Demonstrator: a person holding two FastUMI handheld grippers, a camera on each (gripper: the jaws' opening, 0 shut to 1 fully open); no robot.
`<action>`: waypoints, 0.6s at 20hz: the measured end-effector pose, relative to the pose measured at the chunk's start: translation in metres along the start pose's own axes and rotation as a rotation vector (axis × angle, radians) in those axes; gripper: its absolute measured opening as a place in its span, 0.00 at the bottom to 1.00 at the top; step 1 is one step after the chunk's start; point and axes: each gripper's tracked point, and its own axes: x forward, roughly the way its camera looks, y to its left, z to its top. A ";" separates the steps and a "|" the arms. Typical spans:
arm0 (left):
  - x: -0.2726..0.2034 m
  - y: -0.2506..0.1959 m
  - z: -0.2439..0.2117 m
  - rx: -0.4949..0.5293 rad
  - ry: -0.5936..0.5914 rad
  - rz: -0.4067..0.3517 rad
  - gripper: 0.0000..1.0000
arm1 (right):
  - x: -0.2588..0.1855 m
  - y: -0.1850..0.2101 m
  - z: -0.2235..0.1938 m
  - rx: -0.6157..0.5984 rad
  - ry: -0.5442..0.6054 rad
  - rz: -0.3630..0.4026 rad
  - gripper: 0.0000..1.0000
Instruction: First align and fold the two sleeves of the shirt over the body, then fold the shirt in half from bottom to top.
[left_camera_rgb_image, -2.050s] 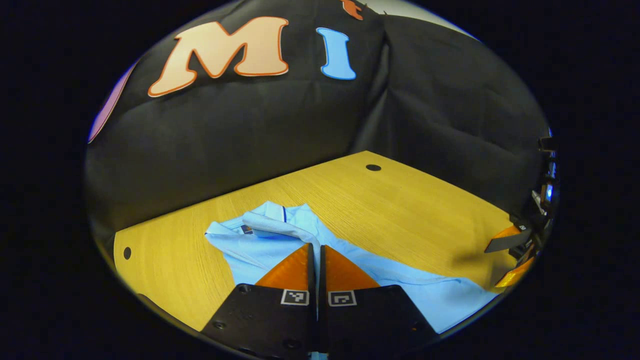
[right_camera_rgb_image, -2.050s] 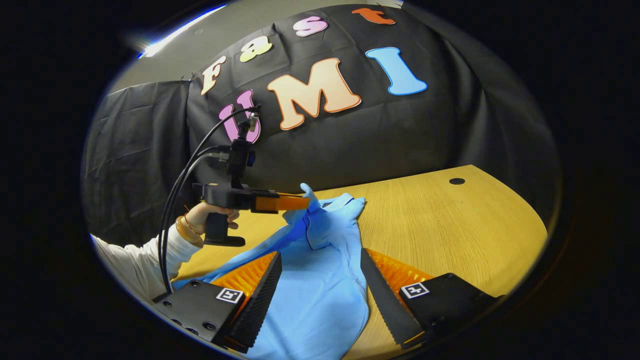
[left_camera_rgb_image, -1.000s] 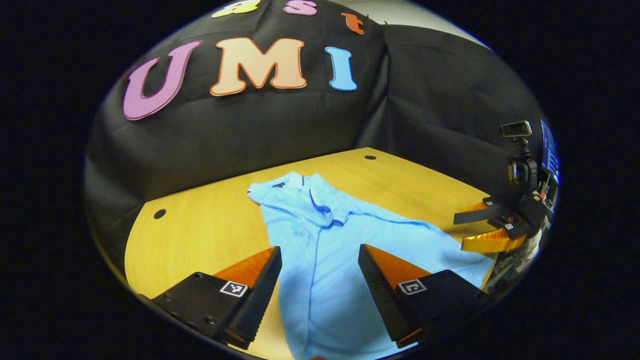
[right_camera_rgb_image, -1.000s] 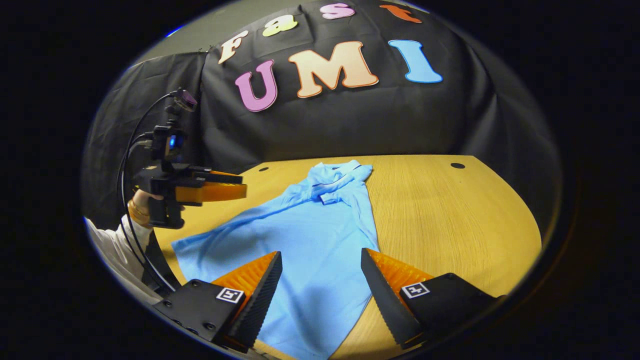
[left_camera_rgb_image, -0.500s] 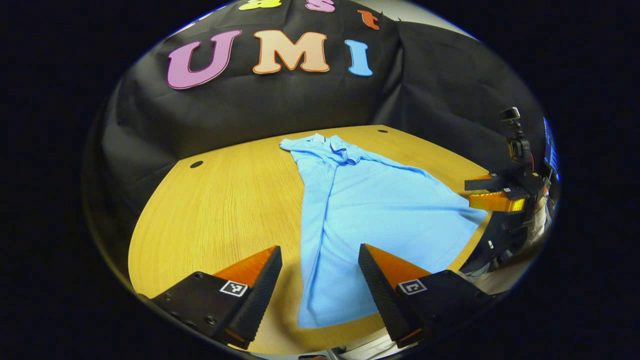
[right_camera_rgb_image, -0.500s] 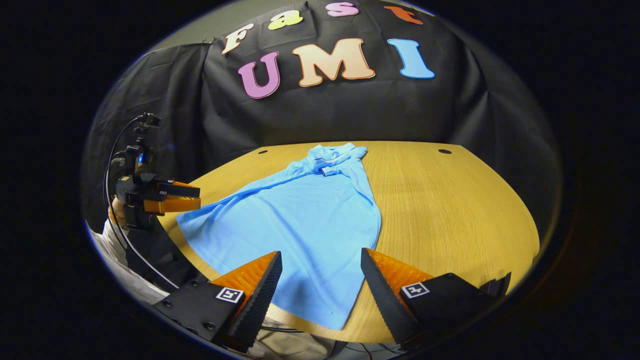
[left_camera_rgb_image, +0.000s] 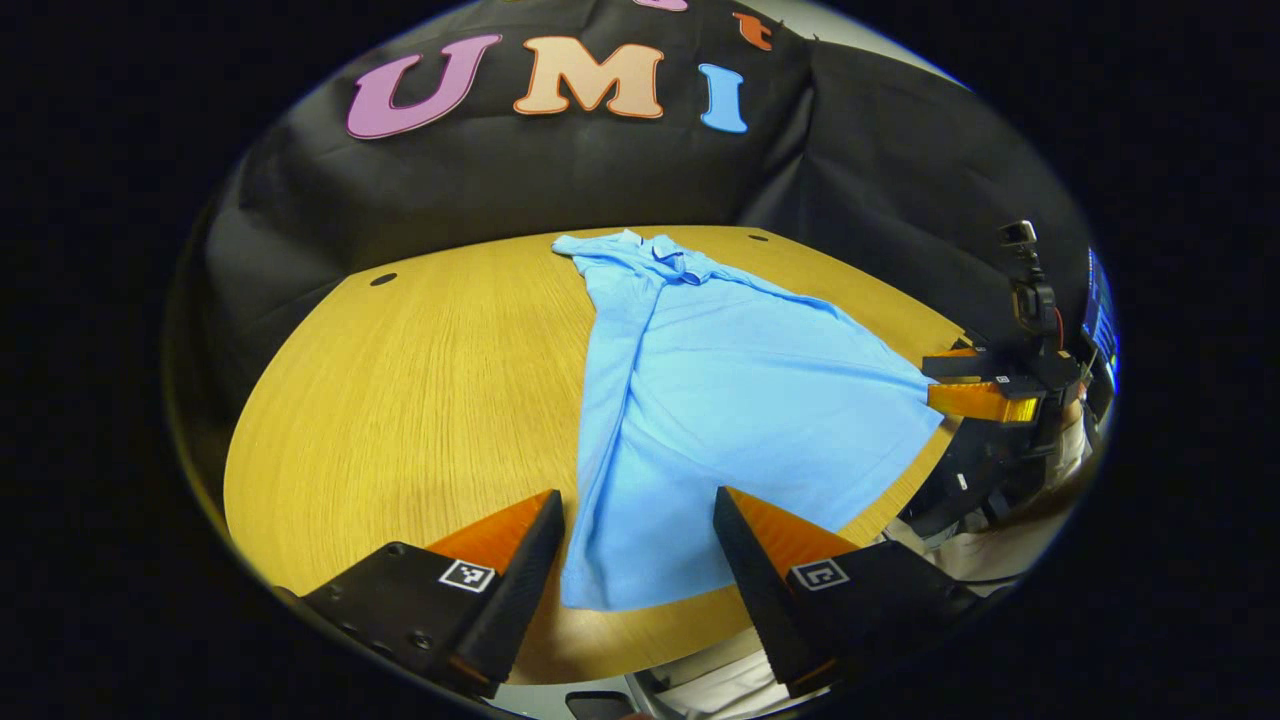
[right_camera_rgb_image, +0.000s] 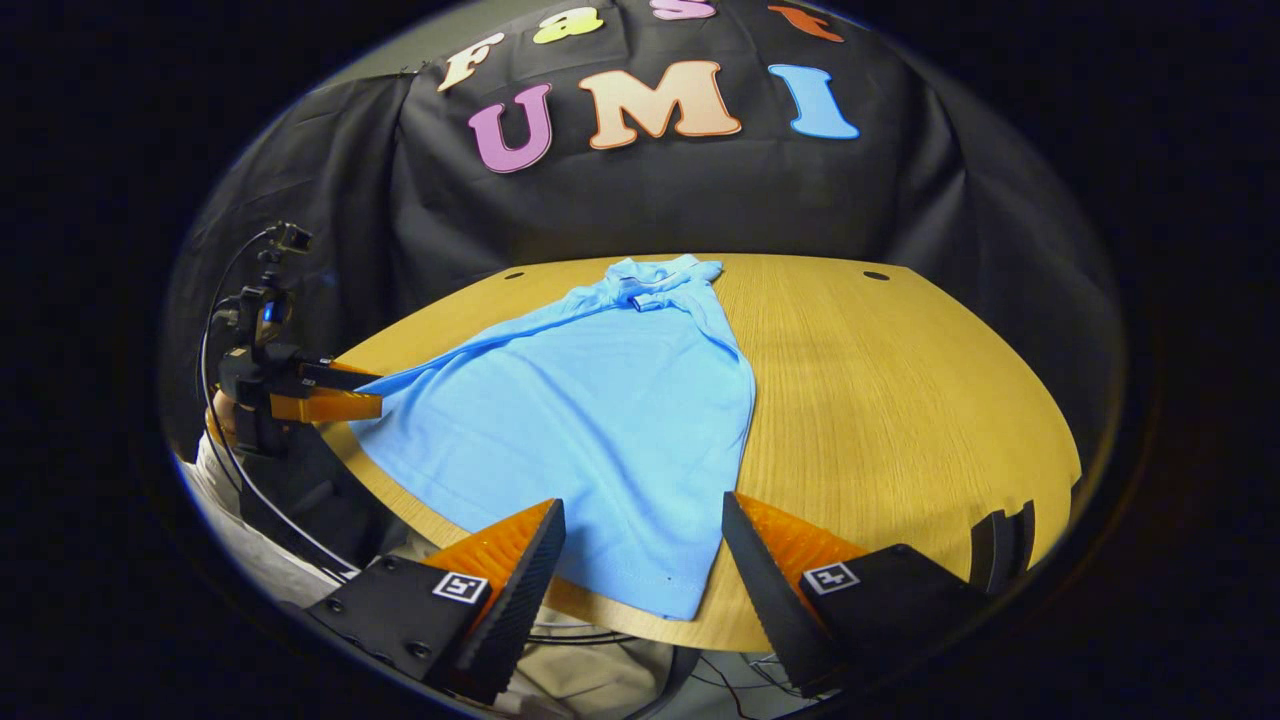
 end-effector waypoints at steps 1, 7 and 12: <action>0.000 0.000 -0.001 -0.002 0.006 0.003 0.93 | -0.001 0.001 0.000 -0.014 0.001 -0.004 0.98; 0.001 -0.005 -0.006 0.058 -0.006 -0.015 0.81 | 0.003 0.007 -0.002 -0.054 0.011 -0.009 0.98; 0.002 -0.014 -0.004 0.046 -0.021 -0.044 0.31 | 0.007 0.022 -0.004 -0.067 0.018 0.035 0.75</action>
